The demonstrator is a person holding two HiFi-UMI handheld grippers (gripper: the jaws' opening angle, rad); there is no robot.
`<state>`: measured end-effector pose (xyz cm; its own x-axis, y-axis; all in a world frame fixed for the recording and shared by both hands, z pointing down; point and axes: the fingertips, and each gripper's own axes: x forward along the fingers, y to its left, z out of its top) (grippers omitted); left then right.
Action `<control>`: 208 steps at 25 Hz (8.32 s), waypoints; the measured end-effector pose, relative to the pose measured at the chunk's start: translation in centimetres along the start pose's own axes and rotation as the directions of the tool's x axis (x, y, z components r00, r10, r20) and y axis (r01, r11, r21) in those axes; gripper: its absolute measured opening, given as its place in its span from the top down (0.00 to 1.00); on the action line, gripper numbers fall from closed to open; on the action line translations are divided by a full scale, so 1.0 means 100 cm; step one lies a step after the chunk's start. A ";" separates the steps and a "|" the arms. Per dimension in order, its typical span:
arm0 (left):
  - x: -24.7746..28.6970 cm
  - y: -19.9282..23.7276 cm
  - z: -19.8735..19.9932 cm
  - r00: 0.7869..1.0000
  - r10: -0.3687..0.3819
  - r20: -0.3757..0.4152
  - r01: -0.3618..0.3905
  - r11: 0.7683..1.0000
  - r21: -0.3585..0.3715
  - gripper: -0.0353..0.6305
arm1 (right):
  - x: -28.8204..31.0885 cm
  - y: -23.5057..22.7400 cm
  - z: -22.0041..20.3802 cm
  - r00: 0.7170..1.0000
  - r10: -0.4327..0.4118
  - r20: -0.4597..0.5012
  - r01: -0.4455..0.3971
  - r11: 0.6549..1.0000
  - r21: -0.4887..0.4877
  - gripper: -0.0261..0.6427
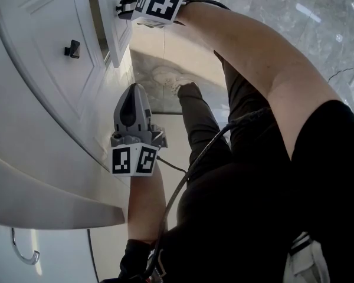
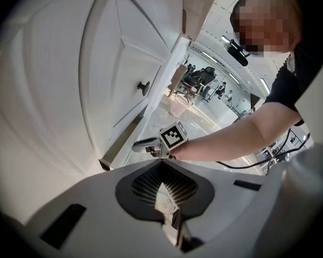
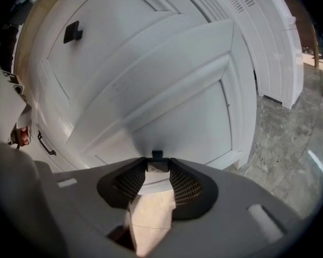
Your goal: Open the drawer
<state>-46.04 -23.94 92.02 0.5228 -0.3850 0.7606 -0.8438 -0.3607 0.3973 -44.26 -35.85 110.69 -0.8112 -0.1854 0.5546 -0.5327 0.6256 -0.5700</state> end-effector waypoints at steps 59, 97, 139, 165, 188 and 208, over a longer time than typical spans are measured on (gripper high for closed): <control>0.000 -0.026 0.011 0.999 -0.048 0.016 0.047 0.998 0.053 0.96 | -0.090 -0.005 -0.078 0.999 -0.038 -0.027 0.039 0.999 0.036 0.75; -0.001 -0.035 0.006 0.998 -0.057 0.017 0.056 0.996 0.062 0.96 | -0.135 -0.007 -0.121 0.998 -0.052 -0.038 0.054 0.997 0.050 0.76; -0.200 -0.140 0.186 0.943 -0.144 0.299 0.085 0.976 0.201 0.96 | -0.298 0.093 0.058 0.975 -0.223 0.016 0.223 0.974 0.034 0.77; -0.651 -0.060 0.298 0.441 0.305 0.844 -0.280 0.940 -0.193 0.96 | -0.367 0.357 0.493 0.980 -0.016 0.199 0.104 0.890 -0.443 0.96; -0.922 0.060 0.031 0.232 0.611 0.757 -0.402 0.769 -0.497 0.96 | -0.188 0.733 0.503 0.946 0.287 0.153 -0.130 0.765 -0.630 0.96; -0.893 0.046 0.048 0.183 0.676 0.714 -0.384 0.718 -0.581 0.96 | -0.182 0.728 0.525 0.909 0.413 0.045 -0.282 0.693 -0.664 0.96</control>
<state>-96.01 4.73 23.43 -0.3882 -0.9207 0.0408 -0.8767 0.3826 0.2916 -80.95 -26.68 27.25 -0.9687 0.0563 0.2418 0.0202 0.9886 -0.1493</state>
